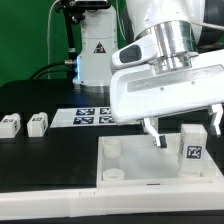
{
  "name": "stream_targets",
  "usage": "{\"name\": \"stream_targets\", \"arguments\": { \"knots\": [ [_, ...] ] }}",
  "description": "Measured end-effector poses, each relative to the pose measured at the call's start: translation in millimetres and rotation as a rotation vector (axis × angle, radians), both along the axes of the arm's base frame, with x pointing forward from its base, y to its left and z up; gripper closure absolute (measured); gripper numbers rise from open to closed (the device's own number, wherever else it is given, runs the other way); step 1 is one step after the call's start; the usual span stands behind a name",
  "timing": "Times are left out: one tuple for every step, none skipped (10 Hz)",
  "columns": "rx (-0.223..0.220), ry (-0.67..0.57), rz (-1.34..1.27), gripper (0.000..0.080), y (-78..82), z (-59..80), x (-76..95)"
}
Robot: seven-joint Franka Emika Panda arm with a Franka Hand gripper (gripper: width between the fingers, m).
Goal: Assemble one leg
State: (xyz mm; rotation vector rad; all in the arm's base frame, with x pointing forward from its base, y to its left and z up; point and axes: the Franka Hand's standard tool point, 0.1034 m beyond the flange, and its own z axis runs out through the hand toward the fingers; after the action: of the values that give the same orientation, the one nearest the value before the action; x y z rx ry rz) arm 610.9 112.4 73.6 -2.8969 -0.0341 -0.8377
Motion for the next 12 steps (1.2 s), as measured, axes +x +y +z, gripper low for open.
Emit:
{"name": "stream_targets", "arguments": {
  "knots": [
    [0.000, 0.000, 0.000, 0.0157, 0.0, 0.0, 0.0],
    [0.000, 0.000, 0.000, 0.0157, 0.0, 0.0, 0.0],
    [0.000, 0.000, 0.000, 0.0151, 0.0, 0.0, 0.0],
    [0.000, 0.000, 0.000, 0.0151, 0.0, 0.0, 0.0],
    [0.000, 0.000, 0.000, 0.0150, 0.0, 0.0, 0.0],
    [0.000, 0.000, 0.000, 0.0150, 0.0, 0.0, 0.0],
    [0.001, 0.006, 0.001, 0.0150, 0.3, -0.5, -0.4],
    [0.005, 0.053, 0.011, 0.0150, 2.2, -2.1, -1.6],
    [0.007, 0.063, 0.011, 0.0150, 0.7, 4.8, 3.3],
    [0.012, 0.105, 0.013, 0.0150, -0.7, 7.5, 6.2],
    [0.027, 0.227, 0.029, 0.0150, 2.4, 7.3, 6.9],
    [0.038, 0.304, 0.040, 0.0150, 2.8, 12.1, 13.3]
  ]
}}
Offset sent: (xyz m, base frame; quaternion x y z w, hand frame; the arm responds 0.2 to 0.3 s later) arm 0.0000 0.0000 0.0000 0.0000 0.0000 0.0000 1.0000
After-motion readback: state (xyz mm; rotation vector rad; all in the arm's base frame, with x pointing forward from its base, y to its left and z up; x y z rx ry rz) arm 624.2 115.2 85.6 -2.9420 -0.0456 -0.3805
